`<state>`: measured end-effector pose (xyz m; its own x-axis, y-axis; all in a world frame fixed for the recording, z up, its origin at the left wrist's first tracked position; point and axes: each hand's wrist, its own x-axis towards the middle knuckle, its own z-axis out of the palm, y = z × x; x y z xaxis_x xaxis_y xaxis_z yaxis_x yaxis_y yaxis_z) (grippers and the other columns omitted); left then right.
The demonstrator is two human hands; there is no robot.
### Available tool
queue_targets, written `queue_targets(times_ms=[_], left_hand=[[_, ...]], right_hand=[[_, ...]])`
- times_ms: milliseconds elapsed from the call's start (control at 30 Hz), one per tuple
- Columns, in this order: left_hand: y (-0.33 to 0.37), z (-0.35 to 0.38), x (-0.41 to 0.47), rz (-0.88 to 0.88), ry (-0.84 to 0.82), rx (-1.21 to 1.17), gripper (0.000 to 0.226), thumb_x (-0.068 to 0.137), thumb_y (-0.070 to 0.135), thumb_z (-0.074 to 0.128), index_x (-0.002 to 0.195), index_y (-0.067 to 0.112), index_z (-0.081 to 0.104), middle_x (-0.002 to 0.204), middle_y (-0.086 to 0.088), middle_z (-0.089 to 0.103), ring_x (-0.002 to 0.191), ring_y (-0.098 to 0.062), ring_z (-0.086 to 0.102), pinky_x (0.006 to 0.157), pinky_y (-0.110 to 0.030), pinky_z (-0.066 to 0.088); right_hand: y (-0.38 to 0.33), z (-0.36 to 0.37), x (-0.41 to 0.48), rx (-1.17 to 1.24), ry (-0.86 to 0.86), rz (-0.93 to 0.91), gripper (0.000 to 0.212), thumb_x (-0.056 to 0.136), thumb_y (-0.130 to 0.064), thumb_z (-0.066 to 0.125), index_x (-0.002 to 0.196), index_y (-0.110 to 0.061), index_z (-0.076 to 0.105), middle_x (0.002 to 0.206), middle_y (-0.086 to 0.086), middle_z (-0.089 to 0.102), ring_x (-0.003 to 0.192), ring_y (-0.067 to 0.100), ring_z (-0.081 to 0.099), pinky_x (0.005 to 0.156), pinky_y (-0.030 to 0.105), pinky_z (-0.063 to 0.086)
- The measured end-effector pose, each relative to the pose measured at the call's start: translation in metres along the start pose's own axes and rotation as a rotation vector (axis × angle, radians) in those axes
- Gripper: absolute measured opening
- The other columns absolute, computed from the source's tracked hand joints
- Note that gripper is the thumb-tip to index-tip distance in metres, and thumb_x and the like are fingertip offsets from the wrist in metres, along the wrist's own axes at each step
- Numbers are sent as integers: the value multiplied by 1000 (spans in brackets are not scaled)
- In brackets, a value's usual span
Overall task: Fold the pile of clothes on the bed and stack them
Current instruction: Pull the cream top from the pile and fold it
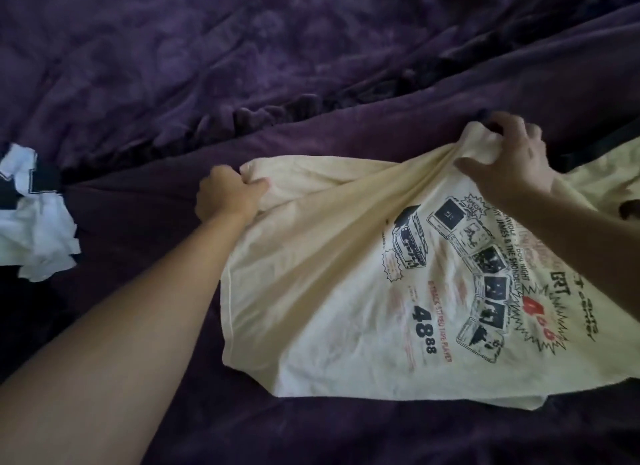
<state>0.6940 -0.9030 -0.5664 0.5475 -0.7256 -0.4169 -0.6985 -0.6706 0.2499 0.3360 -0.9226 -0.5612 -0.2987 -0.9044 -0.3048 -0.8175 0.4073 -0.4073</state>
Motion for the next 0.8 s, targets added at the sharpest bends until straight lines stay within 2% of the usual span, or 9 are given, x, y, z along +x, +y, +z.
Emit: queue_targets(times_ms=[67, 233, 333, 433, 467, 533, 600, 700, 800], left_hand=[[5, 3, -1, 1, -28, -95, 28, 71, 38, 73, 87, 16, 73, 95, -7, 71, 94, -28, 66, 76, -30, 51], [23, -10, 13, 73, 115, -270, 17, 84, 28, 64, 90, 14, 70, 103, -12, 70, 99, -31, 64, 85, -34, 51], [49, -28, 38, 85, 194, -345, 27, 91, 26, 55, 104, 5, 66, 112, -15, 66, 105, -28, 61, 85, -30, 45], [76, -46, 66, -47, 83, -626, 35, 91, 27, 57, 120, 8, 59, 118, -6, 65, 104, -18, 63, 89, -28, 51], [82, -52, 73, -93, 34, -720, 30, 91, 25, 57, 118, 12, 59, 115, -3, 65, 99, -15, 64, 89, -30, 53], [86, -62, 82, -138, -40, -895, 4, 93, 19, 53, 94, 19, 57, 94, 4, 65, 76, -8, 64, 81, -29, 54], [86, -63, 81, -132, -62, -1019, 10, 93, 16, 53, 89, 25, 51, 88, 8, 61, 68, -4, 60, 69, -26, 51], [73, -47, 55, 51, 39, -720, 38, 87, 20, 62, 123, 25, 50, 109, 6, 55, 90, -8, 58, 73, -19, 49], [29, -17, 0, 260, 138, -352, 36, 81, 21, 66, 116, 13, 58, 105, -1, 57, 97, -21, 59, 83, -27, 46]], right_hand=[[4, 4, 0, -34, -7, -17, 69, 76, -40, 74, 136, -28, 41, 136, 15, 46, 123, 36, 44, 98, 47, 39], [15, -7, 2, 1, 38, -3, 34, 83, -44, 58, 105, -19, 68, 91, 12, 70, 89, 35, 62, 77, 37, 45], [14, -21, 6, 78, 75, -11, 31, 77, -50, 62, 85, -20, 64, 67, -4, 60, 66, 20, 56, 60, 27, 42], [5, -37, 22, 262, 104, 38, 27, 77, -49, 61, 70, -24, 53, 62, -9, 52, 52, 7, 47, 42, 17, 38], [2, -41, 28, 296, 148, 56, 24, 76, -46, 59, 67, -26, 49, 63, -10, 51, 53, 6, 46, 43, 17, 41], [-2, -48, 36, 302, 251, 82, 16, 73, -40, 54, 68, -27, 46, 68, -11, 51, 62, 10, 48, 60, 26, 48], [0, -47, 41, 261, 300, 68, 16, 77, -41, 53, 84, -26, 52, 86, -5, 60, 80, 17, 55, 81, 33, 50], [9, -40, 28, 146, 259, -30, 36, 86, -46, 56, 112, -20, 53, 115, 8, 58, 104, 26, 54, 90, 35, 42], [20, -30, -21, 57, 182, -172, 30, 85, -26, 61, 114, -22, 54, 115, 7, 53, 104, 26, 52, 80, 34, 40]])
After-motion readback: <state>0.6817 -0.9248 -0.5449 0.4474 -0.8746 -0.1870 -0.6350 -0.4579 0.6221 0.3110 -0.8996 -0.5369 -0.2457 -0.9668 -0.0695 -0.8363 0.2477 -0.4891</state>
